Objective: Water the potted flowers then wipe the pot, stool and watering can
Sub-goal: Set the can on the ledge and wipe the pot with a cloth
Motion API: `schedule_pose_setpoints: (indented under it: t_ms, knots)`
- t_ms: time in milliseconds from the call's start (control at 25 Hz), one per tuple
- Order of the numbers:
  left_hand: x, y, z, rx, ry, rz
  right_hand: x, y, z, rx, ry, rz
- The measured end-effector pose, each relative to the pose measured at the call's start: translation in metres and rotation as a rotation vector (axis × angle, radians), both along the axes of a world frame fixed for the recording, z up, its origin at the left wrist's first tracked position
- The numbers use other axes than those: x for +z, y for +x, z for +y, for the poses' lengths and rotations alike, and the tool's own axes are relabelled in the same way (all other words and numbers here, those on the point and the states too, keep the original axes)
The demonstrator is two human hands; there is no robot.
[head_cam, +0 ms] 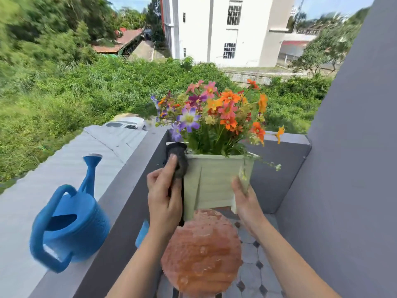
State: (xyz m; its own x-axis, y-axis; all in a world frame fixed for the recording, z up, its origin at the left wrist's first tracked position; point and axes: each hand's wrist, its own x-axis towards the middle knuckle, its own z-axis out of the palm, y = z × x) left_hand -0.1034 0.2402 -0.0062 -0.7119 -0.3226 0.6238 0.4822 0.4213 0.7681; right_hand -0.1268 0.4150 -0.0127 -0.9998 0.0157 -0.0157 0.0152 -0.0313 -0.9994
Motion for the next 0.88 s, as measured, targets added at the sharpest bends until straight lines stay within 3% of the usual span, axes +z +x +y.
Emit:
schedule_pose_setpoints:
  t_ms: [120,200,360,480,720,880]
  knots:
    - [0.019,-0.033,-0.009,0.096,0.025,-0.131,0.008,0.009,0.0,0.044,0.014,0.023]
    - [0.021,-0.046,-0.023,0.052,0.06,-0.197,0.01,0.013,-0.001,0.061,0.02,0.03]
    - [0.016,-0.013,-0.017,-0.161,0.028,-0.028,0.019,0.017,0.003,0.051,0.035,0.029]
    - [0.019,-0.002,-0.009,-0.106,-0.098,0.068,0.019,0.021,0.006,0.031,0.027,0.012]
    - [0.015,-0.034,-0.023,0.049,-0.172,-0.269,0.015,0.02,0.007,-0.008,-0.103,0.009]
    - [-0.003,0.025,-0.001,-0.226,-0.057,-0.238,0.022,0.01,0.017,-0.089,-0.161,-0.011]
